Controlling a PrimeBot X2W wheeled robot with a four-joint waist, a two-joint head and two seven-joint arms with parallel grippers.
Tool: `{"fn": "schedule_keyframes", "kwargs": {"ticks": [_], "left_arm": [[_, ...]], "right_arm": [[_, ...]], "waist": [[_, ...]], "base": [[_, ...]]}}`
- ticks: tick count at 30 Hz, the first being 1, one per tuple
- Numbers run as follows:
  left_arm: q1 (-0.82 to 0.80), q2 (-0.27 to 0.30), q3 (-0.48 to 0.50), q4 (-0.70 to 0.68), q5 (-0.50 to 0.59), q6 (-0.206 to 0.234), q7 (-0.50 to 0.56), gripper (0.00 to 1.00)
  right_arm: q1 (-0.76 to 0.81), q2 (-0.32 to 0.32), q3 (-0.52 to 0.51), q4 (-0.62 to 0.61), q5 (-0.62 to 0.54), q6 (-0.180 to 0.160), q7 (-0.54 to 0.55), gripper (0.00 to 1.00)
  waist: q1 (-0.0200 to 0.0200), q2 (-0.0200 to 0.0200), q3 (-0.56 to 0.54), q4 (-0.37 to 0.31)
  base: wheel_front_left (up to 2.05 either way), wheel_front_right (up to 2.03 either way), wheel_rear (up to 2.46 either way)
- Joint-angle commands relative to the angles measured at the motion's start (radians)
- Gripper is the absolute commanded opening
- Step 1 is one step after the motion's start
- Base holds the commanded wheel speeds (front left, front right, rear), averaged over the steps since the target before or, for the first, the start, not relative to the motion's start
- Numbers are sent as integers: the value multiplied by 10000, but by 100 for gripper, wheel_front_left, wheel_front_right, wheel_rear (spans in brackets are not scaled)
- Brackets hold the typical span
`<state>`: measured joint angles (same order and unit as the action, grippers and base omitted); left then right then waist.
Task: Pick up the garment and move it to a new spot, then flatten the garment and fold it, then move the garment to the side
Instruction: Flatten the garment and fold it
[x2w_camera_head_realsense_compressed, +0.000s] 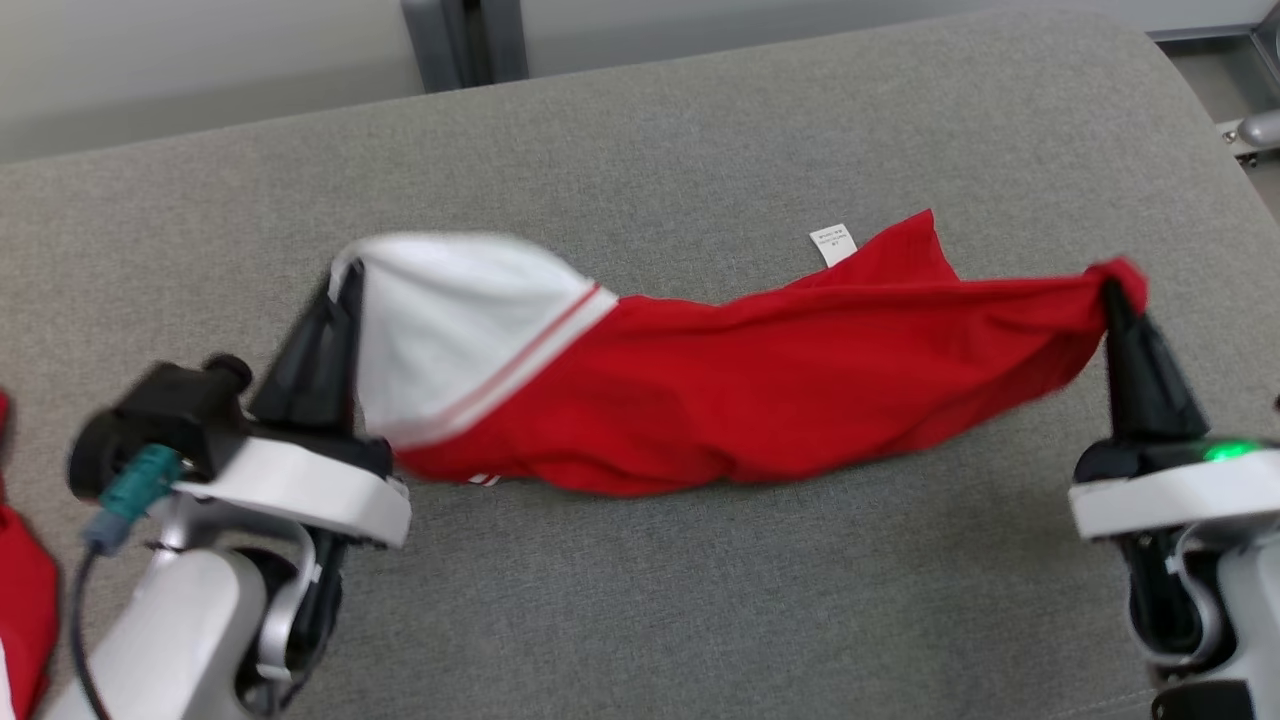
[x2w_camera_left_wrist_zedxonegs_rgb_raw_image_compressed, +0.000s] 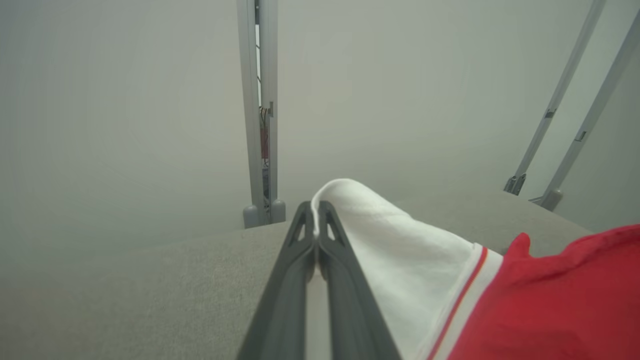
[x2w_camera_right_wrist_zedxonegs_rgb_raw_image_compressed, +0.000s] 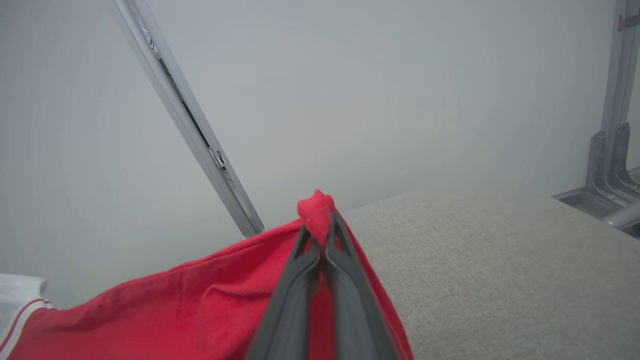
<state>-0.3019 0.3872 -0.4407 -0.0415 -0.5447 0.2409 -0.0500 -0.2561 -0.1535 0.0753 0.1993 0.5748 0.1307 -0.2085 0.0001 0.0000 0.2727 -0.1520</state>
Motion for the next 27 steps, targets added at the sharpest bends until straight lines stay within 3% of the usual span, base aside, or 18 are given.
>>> {"fn": "schedule_keyframes", "kwargs": {"ticks": [1,10,17,27], "left_arm": [[-332,207,268,-495,184,169,-171,0],[-2123,1153,1317,-2696,887,623,90,0],[-4718,1269,1624,-3071,717,135,590,0],[-6993,973,1204,-1795,628,-494,1051,0]], "right_arm": [[-316,-237,-64,-410,139,3,-123,0],[-1918,-617,-429,-1978,-99,1,370,0],[-3400,-702,-625,-1974,-195,1,766,0],[-4638,-785,-518,-1184,-296,1,846,0]], "waist": [[-1,0,-129,83],[-1,0,-606,589],[-1,0,-729,998],[-1,0,-667,1179]], "base": [[0,0,0],[0,0,0],[0,0,0],[0,0,0]]}}
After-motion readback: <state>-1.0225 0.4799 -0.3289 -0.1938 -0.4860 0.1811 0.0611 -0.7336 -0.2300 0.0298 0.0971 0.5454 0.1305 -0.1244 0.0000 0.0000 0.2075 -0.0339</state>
